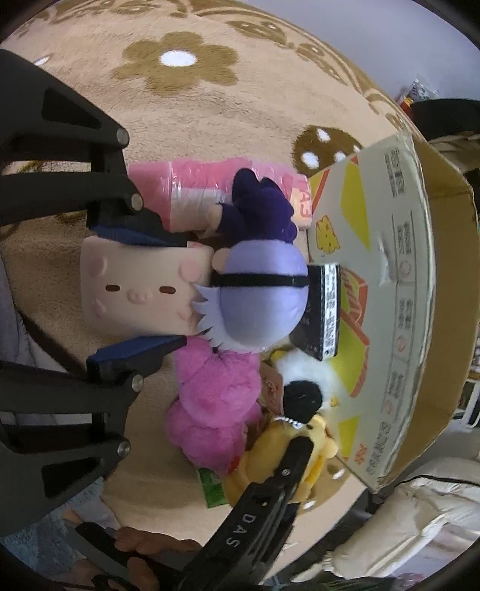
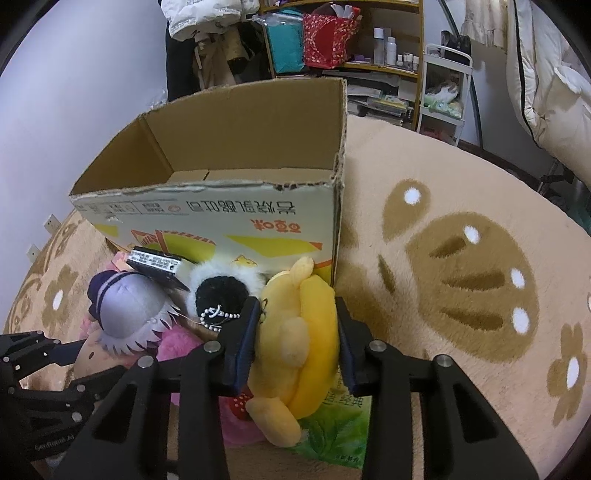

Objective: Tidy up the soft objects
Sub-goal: 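Close left tool on pink roll-cake plush while right tool closes on yellow Pooh, then lift both held plushes and carry them over the open cardboard box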

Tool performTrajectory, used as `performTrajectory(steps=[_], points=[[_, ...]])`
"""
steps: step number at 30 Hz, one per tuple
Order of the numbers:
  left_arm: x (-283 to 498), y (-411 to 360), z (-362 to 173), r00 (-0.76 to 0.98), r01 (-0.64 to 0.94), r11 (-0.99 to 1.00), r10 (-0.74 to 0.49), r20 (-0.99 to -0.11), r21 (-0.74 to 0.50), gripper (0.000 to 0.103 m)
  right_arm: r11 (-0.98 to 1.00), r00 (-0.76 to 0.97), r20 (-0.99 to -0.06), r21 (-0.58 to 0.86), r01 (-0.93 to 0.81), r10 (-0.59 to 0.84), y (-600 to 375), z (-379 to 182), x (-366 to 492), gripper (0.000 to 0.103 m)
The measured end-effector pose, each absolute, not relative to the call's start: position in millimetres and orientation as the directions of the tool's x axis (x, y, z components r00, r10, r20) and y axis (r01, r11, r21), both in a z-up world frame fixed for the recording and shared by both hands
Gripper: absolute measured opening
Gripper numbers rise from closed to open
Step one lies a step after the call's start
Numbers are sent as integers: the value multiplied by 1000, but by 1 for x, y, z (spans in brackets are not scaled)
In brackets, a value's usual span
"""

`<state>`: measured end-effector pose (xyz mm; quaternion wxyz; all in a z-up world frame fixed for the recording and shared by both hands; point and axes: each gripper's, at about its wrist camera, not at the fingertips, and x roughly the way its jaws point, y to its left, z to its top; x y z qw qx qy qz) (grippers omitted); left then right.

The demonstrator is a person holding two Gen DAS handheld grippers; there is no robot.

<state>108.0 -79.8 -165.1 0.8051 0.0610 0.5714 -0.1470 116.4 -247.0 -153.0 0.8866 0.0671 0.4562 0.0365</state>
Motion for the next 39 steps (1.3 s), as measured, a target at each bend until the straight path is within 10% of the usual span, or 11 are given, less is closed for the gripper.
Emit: performTrajectory(steps=[39], points=[[93,-38,-83,603,220,974,-174,-778,-48,37,980,748,-650,201,-4,137,-255,-90,74,39]])
